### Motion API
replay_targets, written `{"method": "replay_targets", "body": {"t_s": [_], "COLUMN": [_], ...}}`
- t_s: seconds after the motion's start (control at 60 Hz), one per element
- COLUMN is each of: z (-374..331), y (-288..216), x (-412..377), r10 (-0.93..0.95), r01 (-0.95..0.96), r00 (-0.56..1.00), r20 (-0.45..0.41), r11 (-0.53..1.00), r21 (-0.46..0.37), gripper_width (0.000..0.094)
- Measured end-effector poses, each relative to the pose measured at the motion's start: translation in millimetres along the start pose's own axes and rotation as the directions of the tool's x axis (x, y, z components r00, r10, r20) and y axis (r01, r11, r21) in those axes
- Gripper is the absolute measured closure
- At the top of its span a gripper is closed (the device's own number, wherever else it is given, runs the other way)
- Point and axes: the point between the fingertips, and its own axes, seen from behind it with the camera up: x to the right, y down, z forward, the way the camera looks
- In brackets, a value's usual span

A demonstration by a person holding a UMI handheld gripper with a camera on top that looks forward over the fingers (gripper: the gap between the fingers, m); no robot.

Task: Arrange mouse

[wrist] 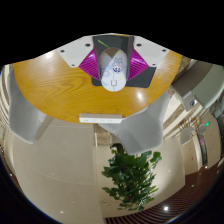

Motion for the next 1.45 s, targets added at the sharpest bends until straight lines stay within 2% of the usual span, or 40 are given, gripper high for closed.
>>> {"method": "replay_targets", "body": {"t_s": [0.1,0.217,0.367,0.433,0.517,0.633,0.667,0.867,1.133,1.45], "z": [29,65,79,79,80,66,56,-48,-192,-261], "y": [35,52,76,73,74,76,73,75,121,153], "x": [-27,-42,-41,-41,-43,-48,-48,-39,9,65], "r10": [-0.018,-0.034,-0.051,-0.041,-0.037,-0.009,-0.003,-0.016,-0.017,-0.049], "r01": [0.016,0.026,0.034,0.026,0.023,-0.008,-0.014,-0.003,-0.015,0.018], "r00": [1.0,0.997,0.991,0.991,0.992,0.994,0.994,0.993,0.987,0.976], "r20": [-0.023,-0.063,-0.122,-0.126,-0.121,-0.109,-0.107,-0.12,-0.162,-0.21], "r11": [0.998,0.993,0.99,0.993,0.993,0.988,0.988,0.987,0.981,0.989], "r21": [-0.064,-0.116,-0.138,-0.119,-0.12,-0.154,-0.152,-0.158,-0.195,-0.145], "gripper_width": [0.0527,0.0525,0.0517,0.0494,0.0411,0.0046,0.0083,0.0083,0.008,0.0076]}}
